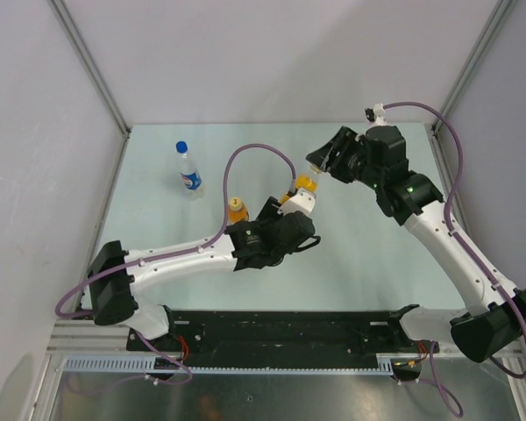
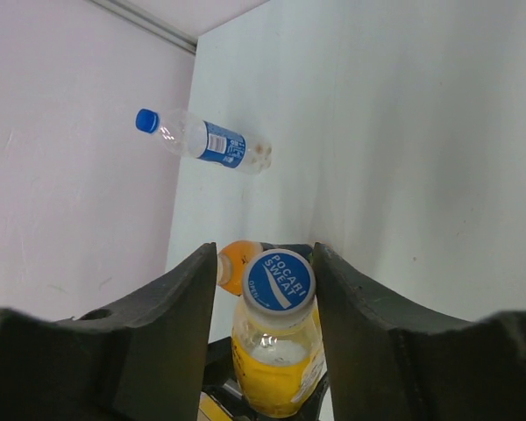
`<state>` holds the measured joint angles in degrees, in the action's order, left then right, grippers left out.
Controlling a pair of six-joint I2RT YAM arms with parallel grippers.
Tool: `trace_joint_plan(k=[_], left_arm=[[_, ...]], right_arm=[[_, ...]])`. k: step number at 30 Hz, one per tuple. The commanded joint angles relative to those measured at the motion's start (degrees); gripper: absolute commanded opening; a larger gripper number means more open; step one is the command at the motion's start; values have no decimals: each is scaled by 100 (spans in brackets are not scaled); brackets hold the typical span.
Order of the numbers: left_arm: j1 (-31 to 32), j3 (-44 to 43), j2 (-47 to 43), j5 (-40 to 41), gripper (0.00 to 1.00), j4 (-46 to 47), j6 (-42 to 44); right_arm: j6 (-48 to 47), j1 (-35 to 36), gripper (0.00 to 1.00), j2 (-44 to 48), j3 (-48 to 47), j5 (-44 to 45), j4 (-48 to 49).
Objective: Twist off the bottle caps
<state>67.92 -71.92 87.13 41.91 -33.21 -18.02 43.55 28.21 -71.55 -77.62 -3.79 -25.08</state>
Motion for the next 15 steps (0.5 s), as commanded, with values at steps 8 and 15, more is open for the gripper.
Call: trace_joint_plan(k=[8,15], left_arm=[[29,-346,203,170,38,-139,47],[29,-377,201,182,38,-179,34]], right_arm=[[110,-67,67,164,-5,-260,555],[116,-77,21,131,2,-257,530]])
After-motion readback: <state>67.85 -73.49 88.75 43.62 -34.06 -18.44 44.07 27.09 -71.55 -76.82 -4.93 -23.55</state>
